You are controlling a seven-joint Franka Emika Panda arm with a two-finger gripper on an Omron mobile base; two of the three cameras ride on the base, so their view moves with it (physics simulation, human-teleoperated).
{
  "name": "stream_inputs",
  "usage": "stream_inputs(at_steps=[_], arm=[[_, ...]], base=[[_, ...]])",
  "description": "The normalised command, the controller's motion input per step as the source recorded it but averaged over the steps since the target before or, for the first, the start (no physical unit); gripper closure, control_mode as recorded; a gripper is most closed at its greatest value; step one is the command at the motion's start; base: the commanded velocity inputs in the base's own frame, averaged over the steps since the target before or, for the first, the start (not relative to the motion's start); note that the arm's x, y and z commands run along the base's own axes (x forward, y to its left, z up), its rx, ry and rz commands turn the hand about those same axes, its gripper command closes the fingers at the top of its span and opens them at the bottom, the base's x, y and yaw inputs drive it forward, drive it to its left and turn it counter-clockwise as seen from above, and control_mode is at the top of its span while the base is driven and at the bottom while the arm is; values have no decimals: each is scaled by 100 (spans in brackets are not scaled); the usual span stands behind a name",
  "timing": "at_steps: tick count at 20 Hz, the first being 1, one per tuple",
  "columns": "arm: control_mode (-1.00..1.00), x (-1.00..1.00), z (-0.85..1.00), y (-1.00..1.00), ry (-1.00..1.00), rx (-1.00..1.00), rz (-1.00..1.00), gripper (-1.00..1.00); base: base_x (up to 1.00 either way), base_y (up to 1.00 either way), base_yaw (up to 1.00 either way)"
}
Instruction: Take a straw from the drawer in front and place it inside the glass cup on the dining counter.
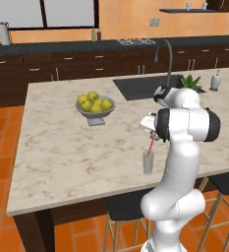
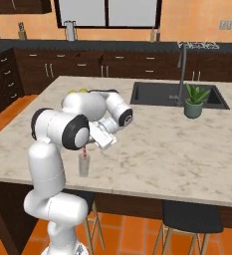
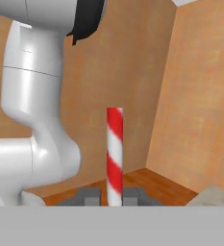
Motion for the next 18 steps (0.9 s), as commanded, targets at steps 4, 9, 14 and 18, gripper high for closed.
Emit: stream_inputs(at_steps=[4, 9, 14, 18], arm=[[-100, -45, -11, 7, 0, 0, -2, 100], [-100, -10, -9, 5, 0, 0, -4, 100], [-100, 6, -19, 0, 1, 0, -8, 100], [-100, 27, -30, 0, 4, 0, -10, 100]], base=[[0, 0, 0], [0, 0, 0], [0, 0, 0], [0, 0, 0]])
